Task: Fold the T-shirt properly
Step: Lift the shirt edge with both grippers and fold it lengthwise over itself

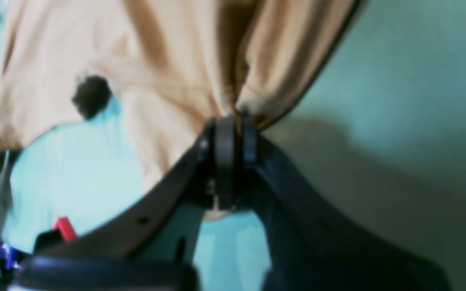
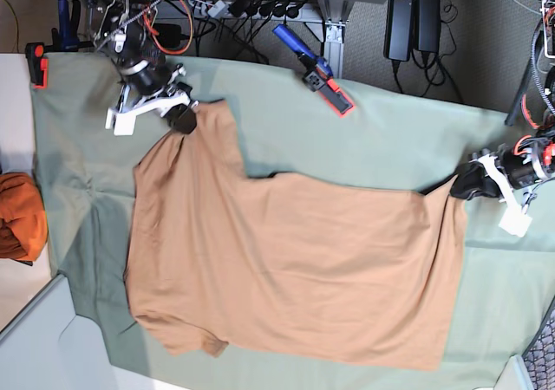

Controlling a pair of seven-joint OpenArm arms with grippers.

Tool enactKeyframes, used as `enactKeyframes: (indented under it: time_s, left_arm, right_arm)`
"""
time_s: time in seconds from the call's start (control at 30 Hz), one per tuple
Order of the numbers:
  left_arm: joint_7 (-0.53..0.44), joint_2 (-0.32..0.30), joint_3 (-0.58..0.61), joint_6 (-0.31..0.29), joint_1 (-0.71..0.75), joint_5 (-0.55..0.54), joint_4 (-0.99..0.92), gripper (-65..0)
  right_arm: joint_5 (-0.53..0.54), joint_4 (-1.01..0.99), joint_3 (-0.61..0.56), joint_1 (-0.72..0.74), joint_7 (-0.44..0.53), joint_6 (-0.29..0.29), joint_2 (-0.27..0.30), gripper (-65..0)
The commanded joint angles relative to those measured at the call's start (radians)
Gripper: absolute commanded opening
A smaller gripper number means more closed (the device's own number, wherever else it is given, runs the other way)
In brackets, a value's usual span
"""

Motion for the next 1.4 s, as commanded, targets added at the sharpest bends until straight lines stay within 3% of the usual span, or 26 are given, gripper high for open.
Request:
enactKeyframes:
  time_s: [0.0,0.33,0.67,0.77,0.97,1.2,1.37]
  left_arm:
    - [-0.003,-0.036,-0.012,-0.020,-0.010,-0.036,0.017,-65.0]
    - [0.057,-0.107,-0.027,-0.020,0.096,-0.140,0.114,-65.0]
    - [0.039,-0.109,-0.085,-0.020,0.179,-0.144,0.259,-65.0]
    - [0.032,-0.108,-0.085,-0.020,0.158,-0.145,0.259,-65.0]
    - [0.014,-0.108,-0.085,-0.020,0.101,-0.127,0.259,-65.0]
    - [-0.100,-0.089,-0.081,-0.020,0.039,0.037,0.232,-65.0]
    - [-0.119,-0.085,-0.029,-0.020,-0.065,0.055,0.111,-65.0]
  right_arm:
    - [0.003,0.031,0.007,-0.016,0.002,0.035,0.029,-65.0]
    - [0.041,0.130,0.037,-0.161,0.002,0.036,0.148,-65.0]
    - [0.073,0.170,0.092,-0.179,-0.008,0.040,0.170,-65.0]
    - [0.081,0.177,0.106,-0.156,-0.009,0.059,0.176,-65.0]
    - [0.084,0.176,0.111,-0.077,-0.010,0.062,0.240,-65.0]
    - [0.072,0.124,0.087,0.052,-0.004,0.070,0.299,-65.0]
    - [0.050,0.043,0.031,0.146,0.011,0.070,0.317,-65.0]
